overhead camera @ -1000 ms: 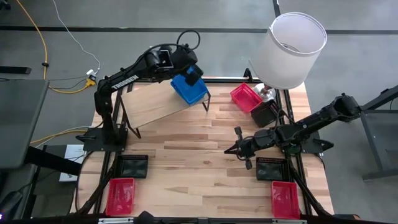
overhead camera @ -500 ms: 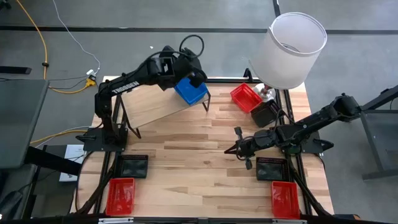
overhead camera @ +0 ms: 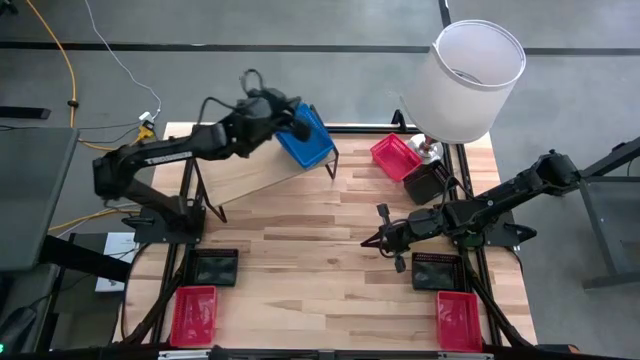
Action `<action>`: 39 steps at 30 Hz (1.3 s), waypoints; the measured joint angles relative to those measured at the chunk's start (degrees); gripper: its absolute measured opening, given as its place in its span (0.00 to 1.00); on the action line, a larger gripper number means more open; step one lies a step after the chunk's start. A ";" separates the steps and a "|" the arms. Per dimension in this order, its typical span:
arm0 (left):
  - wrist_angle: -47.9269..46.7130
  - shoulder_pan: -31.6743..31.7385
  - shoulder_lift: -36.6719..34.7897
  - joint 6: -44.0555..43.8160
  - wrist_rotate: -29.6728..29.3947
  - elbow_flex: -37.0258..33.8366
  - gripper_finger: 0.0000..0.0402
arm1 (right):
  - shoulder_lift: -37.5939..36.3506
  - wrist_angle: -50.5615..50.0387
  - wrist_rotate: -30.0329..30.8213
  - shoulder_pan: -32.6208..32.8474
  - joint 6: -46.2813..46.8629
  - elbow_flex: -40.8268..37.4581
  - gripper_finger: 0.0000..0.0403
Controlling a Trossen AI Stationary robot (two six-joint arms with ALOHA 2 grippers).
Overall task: Stack baskets on shelf by color
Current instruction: Stack the blue bin on top of the other blue bin on the shelf
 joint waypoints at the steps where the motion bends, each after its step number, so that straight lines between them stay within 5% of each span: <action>1: -0.38 0.58 -0.67 -0.48 -0.02 -1.15 0.00 | 0.00 0.02 0.00 0.01 -0.01 0.00 0.00; 39: -7.11 3.41 6.15 -2.62 -2.26 -3.11 0.00 | 0.00 0.02 -0.02 0.00 -0.10 0.00 0.00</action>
